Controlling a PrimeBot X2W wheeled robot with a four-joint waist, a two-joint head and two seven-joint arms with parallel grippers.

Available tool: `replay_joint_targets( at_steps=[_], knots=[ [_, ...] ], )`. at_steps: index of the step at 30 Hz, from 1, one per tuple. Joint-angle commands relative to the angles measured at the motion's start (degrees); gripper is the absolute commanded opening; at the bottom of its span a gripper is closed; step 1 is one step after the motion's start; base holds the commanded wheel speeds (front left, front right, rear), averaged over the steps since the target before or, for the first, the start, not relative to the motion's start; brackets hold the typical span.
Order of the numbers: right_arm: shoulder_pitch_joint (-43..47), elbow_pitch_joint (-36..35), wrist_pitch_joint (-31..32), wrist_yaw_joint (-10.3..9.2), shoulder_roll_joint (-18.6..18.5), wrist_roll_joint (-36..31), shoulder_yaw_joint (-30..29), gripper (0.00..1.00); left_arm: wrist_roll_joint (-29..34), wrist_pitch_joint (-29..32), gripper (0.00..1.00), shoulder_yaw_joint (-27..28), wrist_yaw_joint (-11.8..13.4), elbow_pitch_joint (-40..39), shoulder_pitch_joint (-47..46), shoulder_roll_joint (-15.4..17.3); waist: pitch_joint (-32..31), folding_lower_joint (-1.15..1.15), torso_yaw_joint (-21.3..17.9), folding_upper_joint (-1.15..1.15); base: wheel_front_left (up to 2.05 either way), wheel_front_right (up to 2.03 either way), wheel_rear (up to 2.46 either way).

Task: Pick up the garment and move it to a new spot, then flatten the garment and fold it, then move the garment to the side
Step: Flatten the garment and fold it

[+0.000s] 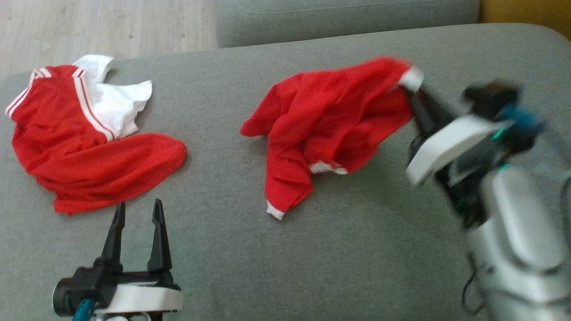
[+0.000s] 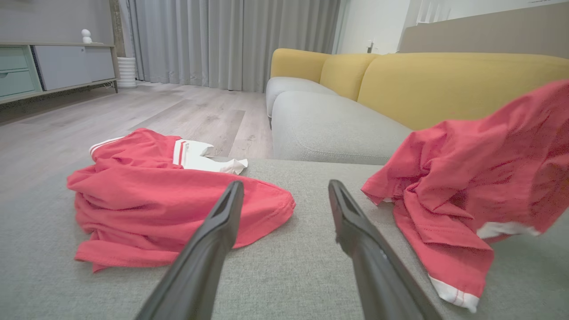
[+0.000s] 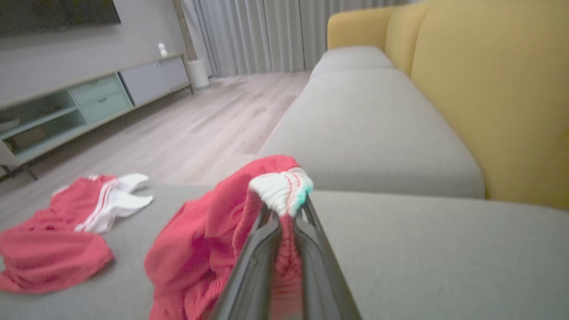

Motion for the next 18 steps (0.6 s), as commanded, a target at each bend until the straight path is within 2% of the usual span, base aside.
replay_joint_targets(
  at_steps=[1,8,10,14,18],
  knots=[
    [-5.32,-4.86,1.88,0.42,-0.86,2.07,-0.33,0.0,0.07,-0.47,1.0,1.89,-0.09,-1.49,-1.29,0.03,-0.66,0.0,-0.9,0.0,0.0,0.0,0.0],
    [-14.97,-15.13,12.79,0.42,-4.34,11.18,-7.08,0.0,-0.65,-0.47,1.0,0.52,0.54,-1.4,-0.99,0.03,-2.19,0.0,-1.98,0.0,0.0,0.0,0.0],
    [-17.37,-16.6,14.62,0.42,-4.63,11.44,-8.67,0.0,-0.86,-0.47,1.0,0.18,0.74,-1.42,-0.87,0.03,-2.33,0.0,-1.99,0.0,0.0,0.0,0.0],
    [-20.42,-18.31,17.74,0.42,-4.79,11.3,-9.32,0.0,-1.18,-0.47,1.0,-0.17,1.02,-1.47,-0.68,0.03,-2.52,0.0,-1.88,0.0,0.0,0.0,0.0],
    [-19.91,-18.7,19.2,0.42,-3.24,11.96,-7.01,0.0,-1.34,-0.47,1.0,-0.21,1.1,-1.43,-0.57,0.03,-2.69,0.0,-1.62,0.0,0.0,0.0,0.0]
  ],
)
